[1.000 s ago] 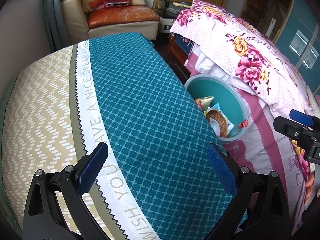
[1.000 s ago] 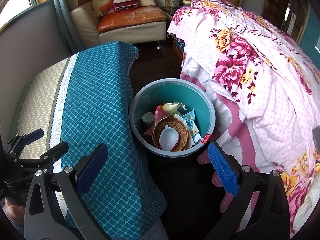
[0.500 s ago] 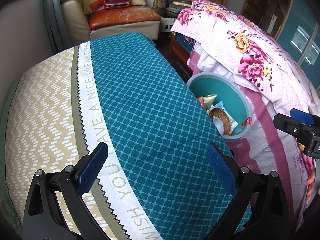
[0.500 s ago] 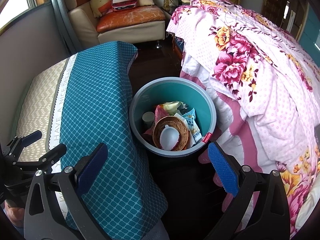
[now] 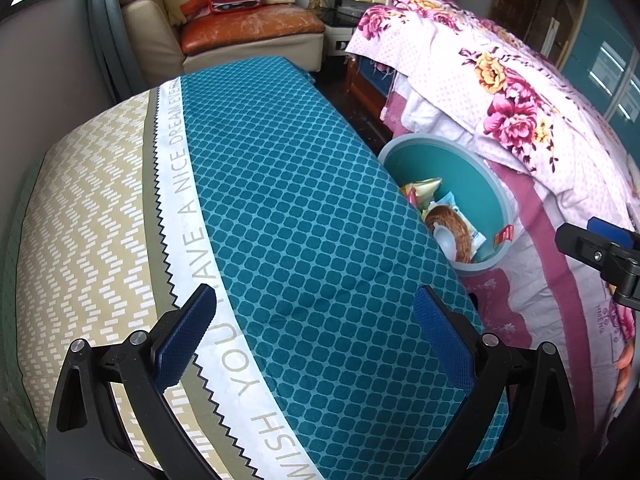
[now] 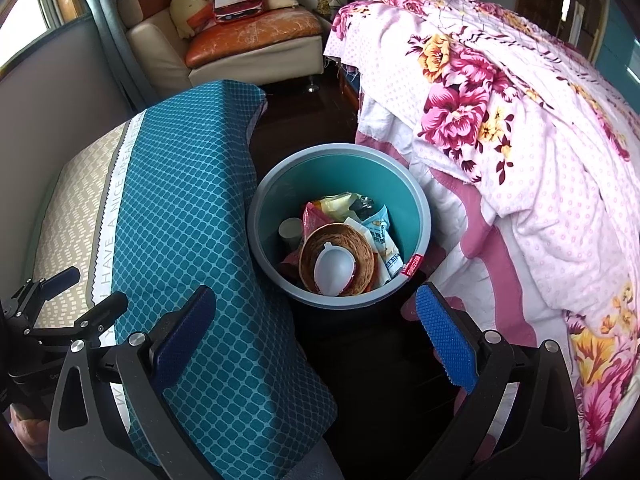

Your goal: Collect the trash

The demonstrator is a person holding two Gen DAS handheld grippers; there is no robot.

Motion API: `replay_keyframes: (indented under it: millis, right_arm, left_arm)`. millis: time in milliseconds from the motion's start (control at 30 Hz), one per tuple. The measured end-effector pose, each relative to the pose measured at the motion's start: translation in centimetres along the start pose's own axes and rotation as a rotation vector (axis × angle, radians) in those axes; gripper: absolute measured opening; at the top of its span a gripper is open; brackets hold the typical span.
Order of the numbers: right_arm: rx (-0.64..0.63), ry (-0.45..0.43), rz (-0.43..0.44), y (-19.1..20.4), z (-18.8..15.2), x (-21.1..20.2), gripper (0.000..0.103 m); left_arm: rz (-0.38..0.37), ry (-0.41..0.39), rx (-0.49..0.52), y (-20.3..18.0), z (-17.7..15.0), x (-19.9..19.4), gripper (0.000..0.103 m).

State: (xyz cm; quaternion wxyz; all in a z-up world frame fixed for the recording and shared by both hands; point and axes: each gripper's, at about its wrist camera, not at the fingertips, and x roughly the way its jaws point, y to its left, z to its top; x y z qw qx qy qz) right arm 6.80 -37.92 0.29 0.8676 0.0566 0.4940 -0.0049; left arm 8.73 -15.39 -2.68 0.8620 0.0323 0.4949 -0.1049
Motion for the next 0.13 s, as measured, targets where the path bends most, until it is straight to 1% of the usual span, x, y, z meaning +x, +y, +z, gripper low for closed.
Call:
replay_keyframes:
  millis: [133]
  right_arm:
    - [0.006,0.002,-0.002,-0.3,-0.1,0.19,0.096]
  left_arm:
    - [0.016,0.014,-0.004,0.12,-0.15,0.27,0.099]
